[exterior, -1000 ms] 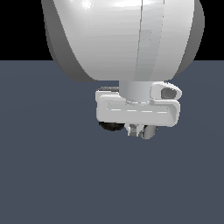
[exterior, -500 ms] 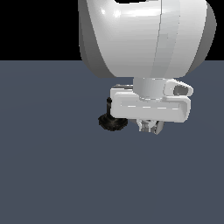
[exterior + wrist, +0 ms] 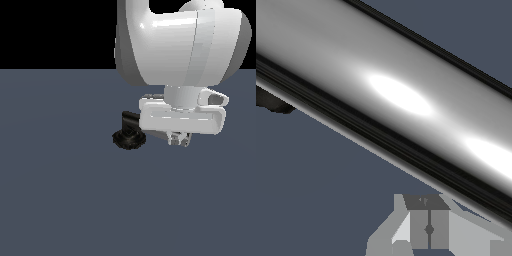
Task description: Turn on the faucet by rotating a designated handle.
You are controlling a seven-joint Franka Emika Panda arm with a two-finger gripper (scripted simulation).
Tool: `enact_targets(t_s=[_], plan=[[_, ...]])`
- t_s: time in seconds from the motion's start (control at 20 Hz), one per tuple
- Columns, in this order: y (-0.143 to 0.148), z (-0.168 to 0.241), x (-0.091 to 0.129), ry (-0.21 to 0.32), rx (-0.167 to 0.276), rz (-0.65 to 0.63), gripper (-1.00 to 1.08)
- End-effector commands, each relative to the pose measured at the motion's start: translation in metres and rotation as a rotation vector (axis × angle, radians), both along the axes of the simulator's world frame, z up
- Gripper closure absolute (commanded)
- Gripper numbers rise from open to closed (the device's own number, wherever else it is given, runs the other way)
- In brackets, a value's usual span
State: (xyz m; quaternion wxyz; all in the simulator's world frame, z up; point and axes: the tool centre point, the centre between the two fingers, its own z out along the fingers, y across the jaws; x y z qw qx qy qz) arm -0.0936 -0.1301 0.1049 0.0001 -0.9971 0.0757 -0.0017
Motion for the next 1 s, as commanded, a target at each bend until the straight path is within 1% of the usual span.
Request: enact_targets(t_s=[0.0, 0.95], plan=[[-0.005, -0.002, 0.01, -0.003, 0.0, 0.009, 1.08], [-0.064, -0.004, 0.053, 0.002, 0.0, -0.001, 1.08]])
